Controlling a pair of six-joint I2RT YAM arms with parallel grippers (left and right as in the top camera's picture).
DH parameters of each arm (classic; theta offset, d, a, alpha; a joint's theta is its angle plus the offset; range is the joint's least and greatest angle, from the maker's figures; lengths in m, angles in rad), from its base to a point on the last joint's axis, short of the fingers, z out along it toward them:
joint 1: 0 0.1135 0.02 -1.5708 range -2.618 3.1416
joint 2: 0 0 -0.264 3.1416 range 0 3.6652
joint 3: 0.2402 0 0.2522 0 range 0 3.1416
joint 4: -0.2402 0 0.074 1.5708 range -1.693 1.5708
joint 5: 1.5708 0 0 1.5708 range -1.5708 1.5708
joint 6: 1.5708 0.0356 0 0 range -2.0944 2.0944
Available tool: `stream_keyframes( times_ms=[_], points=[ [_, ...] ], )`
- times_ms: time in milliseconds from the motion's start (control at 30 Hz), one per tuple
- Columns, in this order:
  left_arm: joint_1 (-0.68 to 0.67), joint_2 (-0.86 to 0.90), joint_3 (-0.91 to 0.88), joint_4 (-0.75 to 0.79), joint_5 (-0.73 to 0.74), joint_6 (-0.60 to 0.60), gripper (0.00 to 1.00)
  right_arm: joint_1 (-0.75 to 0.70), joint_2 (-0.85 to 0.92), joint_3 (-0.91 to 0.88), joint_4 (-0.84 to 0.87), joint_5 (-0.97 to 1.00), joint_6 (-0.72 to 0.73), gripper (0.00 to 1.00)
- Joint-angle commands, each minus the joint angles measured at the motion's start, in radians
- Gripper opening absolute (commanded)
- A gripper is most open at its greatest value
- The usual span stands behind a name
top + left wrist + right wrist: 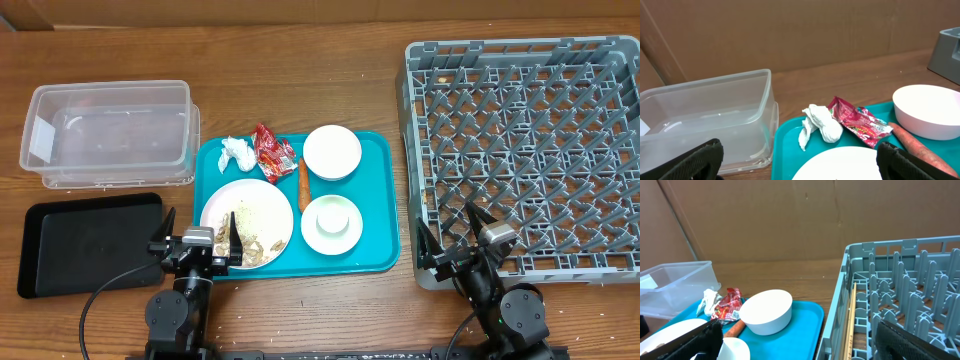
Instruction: Sort waste into correct bins and load items into the dishwasher
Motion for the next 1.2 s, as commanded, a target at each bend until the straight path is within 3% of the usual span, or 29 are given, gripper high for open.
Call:
stream_keyframes(
  times_ms=[0, 467, 600, 767, 900, 1033, 1167],
  points=[
    [0.006, -0.01, -0.004, 0.002, 0.005, 0.0, 1.0, -0.001, -0.011, -0.01, 0.006, 0.003, -0.004, 1.0],
    [0.005, -0.01, -0.004, 0.001, 0.077, -0.02, 1.0, -0.001, -0.011, -0.01, 0.006, 0.003, -0.004, 1.0],
    [0.005, -0.01, -0.003, 0.013, 0.168, -0.175, 1.0, -0.001, -0.011, -0.01, 0.006, 0.003, -0.004, 1.0],
    [0.005, -0.01, 0.01, 0.11, 0.468, -0.371, 1.0, -0.001, -0.011, -0.01, 0.018, -0.006, -0.003, 1.0],
    [0.005, -0.01, 0.053, 0.26, 0.563, -0.476, 1.0, -0.001, -0.011, 0.008, 0.069, -0.19, 0.001, 1.0],
    [0.005, 0.025, 0.264, 0.162, 0.559, -0.407, 1.0, -0.001, -0.009, 0.138, -0.023, -0.182, 0.1, 1.0],
    [0.005, 0.173, 0.515, -0.145, 0.583, -0.396, 1.0, -0.001, 0.039, 0.349, -0.235, -0.123, 0.146, 1.0]
  ],
)
